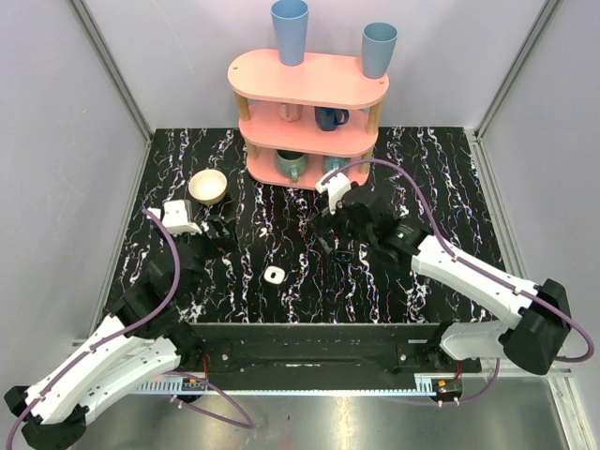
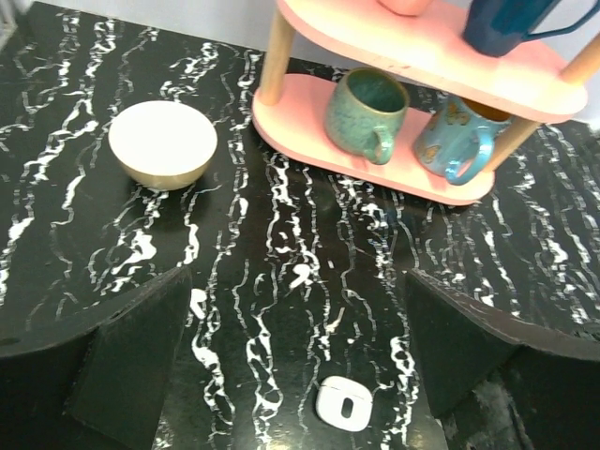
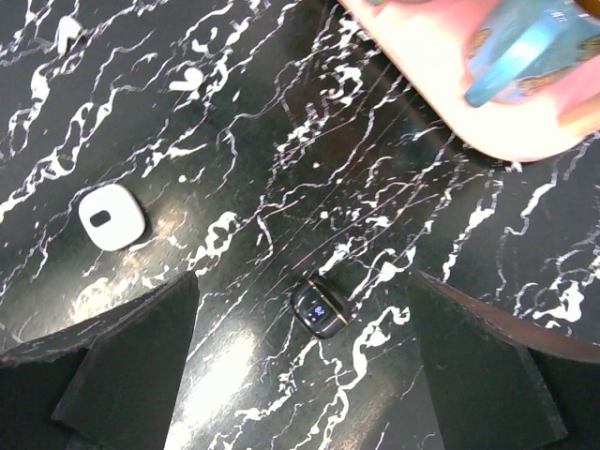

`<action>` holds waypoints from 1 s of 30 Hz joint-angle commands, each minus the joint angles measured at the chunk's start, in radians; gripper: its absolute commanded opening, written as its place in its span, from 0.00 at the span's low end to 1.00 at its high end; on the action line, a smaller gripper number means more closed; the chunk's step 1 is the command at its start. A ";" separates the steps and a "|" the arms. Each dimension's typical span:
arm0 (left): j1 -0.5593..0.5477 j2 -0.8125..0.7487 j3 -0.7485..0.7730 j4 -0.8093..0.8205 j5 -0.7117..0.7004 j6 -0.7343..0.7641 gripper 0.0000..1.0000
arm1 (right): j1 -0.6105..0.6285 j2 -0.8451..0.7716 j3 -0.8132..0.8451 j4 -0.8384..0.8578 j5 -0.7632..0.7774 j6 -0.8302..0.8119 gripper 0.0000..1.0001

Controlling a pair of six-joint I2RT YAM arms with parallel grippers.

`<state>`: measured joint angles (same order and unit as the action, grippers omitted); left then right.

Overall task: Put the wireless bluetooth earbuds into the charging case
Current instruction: Pick up the charging case from the center of the board.

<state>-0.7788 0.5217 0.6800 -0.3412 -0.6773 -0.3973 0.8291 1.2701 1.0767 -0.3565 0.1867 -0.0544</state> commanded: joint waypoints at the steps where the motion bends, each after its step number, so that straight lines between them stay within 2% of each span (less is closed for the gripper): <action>1: 0.006 0.009 0.047 -0.061 -0.096 0.055 0.99 | -0.004 0.034 0.009 0.044 -0.151 -0.027 1.00; 5: 0.006 0.027 0.056 -0.055 -0.091 0.061 0.99 | -0.004 0.123 0.048 0.014 -0.370 0.020 1.00; 8: 0.006 0.040 0.062 -0.058 -0.093 0.071 0.99 | 0.001 0.199 0.057 0.042 -0.446 0.048 1.00; 12: 0.009 0.060 0.099 -0.127 -0.160 0.064 0.99 | 0.059 0.238 -0.013 0.184 -0.458 0.006 1.00; 14: 0.012 0.052 0.099 -0.142 -0.162 0.077 0.99 | 0.102 0.244 -0.064 0.275 -0.413 -0.047 1.00; 19: 0.029 -0.005 0.072 -0.157 -0.120 0.043 0.99 | 0.130 0.328 -0.061 0.332 -0.423 -0.077 1.00; 22: 0.061 -0.023 0.066 -0.176 -0.068 0.017 0.99 | 0.166 0.367 -0.077 0.402 -0.394 -0.094 0.99; 25: 0.099 -0.022 0.070 -0.176 0.019 0.035 0.99 | 0.188 0.413 -0.067 0.427 -0.380 -0.093 0.96; 30: 0.177 0.012 0.076 -0.179 0.160 0.037 0.99 | 0.205 0.466 -0.052 0.448 -0.374 -0.102 0.96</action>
<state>-0.6498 0.5125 0.7292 -0.5304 -0.6525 -0.3672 1.0195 1.7103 1.0035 0.0120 -0.2005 -0.1276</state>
